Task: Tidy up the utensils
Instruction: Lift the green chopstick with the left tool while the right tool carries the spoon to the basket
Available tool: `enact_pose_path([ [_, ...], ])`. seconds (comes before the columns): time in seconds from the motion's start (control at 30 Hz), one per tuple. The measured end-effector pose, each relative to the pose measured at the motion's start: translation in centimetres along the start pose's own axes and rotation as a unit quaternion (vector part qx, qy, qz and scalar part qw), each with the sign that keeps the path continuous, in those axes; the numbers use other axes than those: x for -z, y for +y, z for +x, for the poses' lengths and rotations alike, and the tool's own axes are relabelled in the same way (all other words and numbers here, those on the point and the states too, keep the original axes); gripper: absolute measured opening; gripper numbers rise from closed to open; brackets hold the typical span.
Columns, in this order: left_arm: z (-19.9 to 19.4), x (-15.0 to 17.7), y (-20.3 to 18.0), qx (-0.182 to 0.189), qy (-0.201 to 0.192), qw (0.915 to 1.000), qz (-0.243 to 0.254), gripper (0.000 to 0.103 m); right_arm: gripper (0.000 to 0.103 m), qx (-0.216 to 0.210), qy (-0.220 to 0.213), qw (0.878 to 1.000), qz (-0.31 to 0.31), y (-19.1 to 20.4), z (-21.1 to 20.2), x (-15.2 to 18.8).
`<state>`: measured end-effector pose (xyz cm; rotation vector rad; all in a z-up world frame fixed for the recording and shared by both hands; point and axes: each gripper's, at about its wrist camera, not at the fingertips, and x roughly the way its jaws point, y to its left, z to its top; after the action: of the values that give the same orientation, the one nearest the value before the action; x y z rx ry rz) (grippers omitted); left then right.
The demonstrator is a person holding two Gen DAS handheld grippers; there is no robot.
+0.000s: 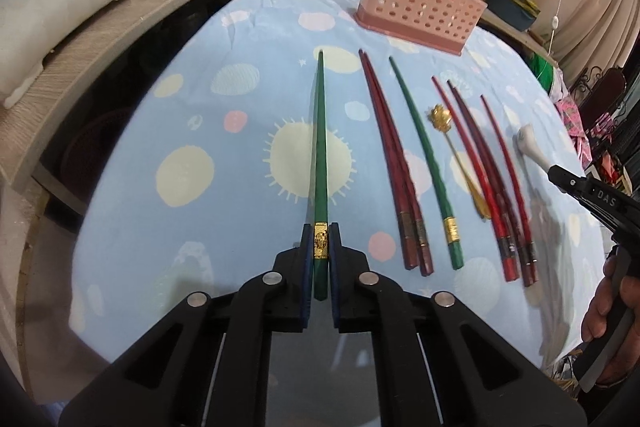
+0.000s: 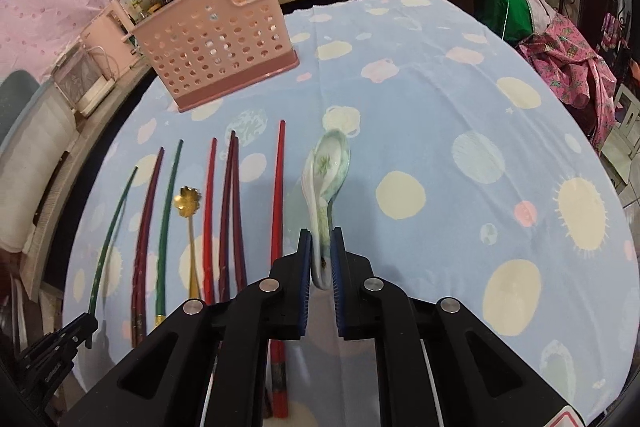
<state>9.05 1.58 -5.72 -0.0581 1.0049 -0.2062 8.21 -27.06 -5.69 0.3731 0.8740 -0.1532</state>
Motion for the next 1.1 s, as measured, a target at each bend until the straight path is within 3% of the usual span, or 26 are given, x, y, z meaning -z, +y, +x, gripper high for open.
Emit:
enact_pose_path([
  [0.3, -4.6, -3.0, -0.6, 0.002, -0.054, 0.9985, -0.005, 0.007, 0.007, -0.014, -0.032, 0.999, -0.002, 0.3, -4.1, -2.1],
  [0.63, -7.7, -9.8, -1.8, 0.000, -0.119, 0.9929, 0.001, 0.007, 0.007, -0.030, -0.046, 0.998, -0.005, 1.0, -5.3, -5.3],
  [1.1, -10.6, -20.8, -3.7, 0.014, -0.204, 0.9788, 0.016, 0.007, 0.007, -0.071, -0.083, 0.994, -0.028, 3.9, -4.6, -15.3],
])
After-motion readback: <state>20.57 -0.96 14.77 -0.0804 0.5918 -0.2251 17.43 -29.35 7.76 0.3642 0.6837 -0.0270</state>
